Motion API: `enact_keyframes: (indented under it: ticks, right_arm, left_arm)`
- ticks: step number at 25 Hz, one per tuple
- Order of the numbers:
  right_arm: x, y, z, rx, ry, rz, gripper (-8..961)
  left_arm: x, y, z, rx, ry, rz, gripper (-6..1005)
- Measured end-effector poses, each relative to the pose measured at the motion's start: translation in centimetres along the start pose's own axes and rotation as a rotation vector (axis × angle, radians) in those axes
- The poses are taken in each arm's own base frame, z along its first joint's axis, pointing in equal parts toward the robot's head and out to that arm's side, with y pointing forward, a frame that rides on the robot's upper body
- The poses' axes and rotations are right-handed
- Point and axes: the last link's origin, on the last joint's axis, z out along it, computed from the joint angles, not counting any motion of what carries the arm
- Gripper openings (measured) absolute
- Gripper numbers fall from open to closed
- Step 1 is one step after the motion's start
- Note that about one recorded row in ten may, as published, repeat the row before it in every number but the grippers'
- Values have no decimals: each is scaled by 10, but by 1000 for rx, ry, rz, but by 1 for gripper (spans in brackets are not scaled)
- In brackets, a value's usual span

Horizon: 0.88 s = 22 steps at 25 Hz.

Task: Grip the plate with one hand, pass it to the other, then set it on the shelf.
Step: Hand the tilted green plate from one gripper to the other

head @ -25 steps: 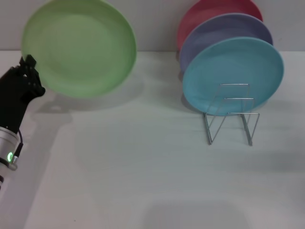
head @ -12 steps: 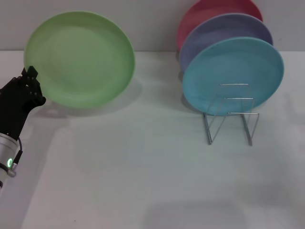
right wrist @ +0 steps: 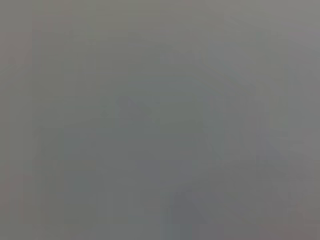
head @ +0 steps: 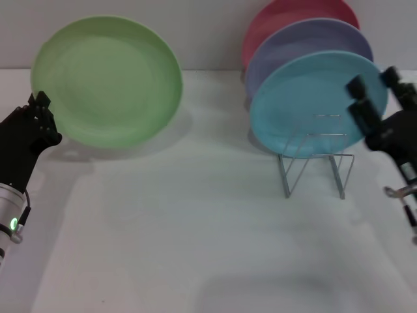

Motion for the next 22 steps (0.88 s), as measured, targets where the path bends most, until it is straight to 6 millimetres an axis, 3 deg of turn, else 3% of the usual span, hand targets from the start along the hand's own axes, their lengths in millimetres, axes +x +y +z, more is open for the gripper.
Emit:
enact_keyframes:
  ticks: [9,14,22]
  right_arm:
    - [20,50,21,-141,85,-31,666]
    - [29,66,37,-199,143,-23,666]
    - [38,76,54,-234,213,-26,667]
  left_arm:
    - [0,3,2,-6,0,7,33]
    - [-3,7,-4,14,1,18,33]
    - [-6,17,-18,43,19,52,33]
